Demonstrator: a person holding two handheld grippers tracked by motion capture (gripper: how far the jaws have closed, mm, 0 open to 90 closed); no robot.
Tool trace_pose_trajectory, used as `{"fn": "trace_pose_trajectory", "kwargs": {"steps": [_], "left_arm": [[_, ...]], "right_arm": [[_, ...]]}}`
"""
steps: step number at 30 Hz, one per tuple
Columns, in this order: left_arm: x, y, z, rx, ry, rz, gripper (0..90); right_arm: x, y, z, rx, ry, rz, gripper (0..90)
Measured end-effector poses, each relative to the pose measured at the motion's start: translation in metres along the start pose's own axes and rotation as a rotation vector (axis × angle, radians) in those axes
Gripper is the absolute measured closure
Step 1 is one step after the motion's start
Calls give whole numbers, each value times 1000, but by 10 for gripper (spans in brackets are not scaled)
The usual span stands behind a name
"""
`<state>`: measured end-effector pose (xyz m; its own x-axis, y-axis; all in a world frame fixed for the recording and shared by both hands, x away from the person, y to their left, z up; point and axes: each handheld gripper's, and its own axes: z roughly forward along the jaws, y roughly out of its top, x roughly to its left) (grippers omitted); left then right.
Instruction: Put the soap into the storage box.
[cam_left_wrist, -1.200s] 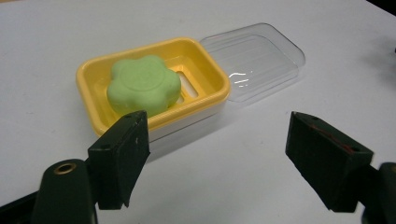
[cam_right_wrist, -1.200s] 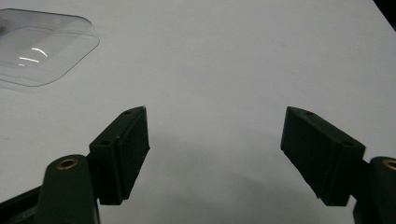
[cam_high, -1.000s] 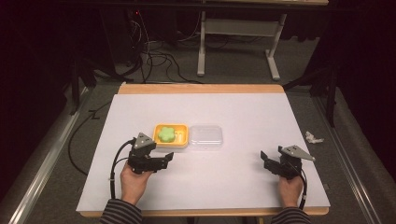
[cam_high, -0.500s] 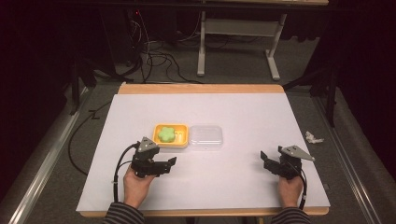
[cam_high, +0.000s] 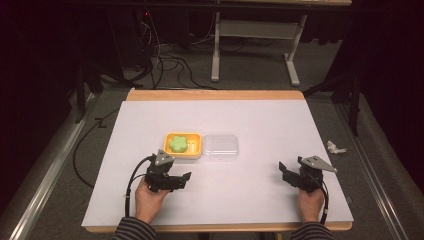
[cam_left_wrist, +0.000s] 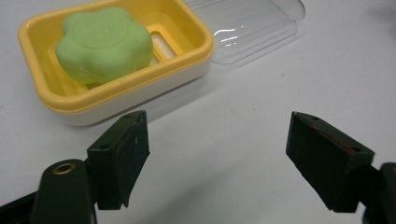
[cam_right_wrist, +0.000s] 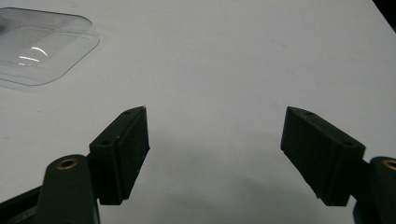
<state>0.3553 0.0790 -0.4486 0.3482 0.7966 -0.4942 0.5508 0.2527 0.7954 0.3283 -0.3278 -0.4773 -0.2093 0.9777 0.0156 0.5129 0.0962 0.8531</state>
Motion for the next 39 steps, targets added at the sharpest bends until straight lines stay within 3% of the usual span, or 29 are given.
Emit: {"fn": "trace_pose_trajectory", "kwargs": {"steps": [13,21,26,32,34,39], "left_arm": [[8,-15,11,24,45,14,209],[9,-22,17,18,45,26,206],[11,-27,21,-14,32,40,203],[16,-35,29,-55,70,78,197],[17,-36,30,-73,87,70,196],[18,-35,27,-110,78,59,189]], "right_arm": [[0,0,0,2,1,-2,240],[0,0,0,1,-1,-3,240],[0,0,0,1,1,-2,240],[0,0,0,-1,1,4,240],[0,0,0,0,2,6,240],[0,0,0,-1,2,1,241]]}}
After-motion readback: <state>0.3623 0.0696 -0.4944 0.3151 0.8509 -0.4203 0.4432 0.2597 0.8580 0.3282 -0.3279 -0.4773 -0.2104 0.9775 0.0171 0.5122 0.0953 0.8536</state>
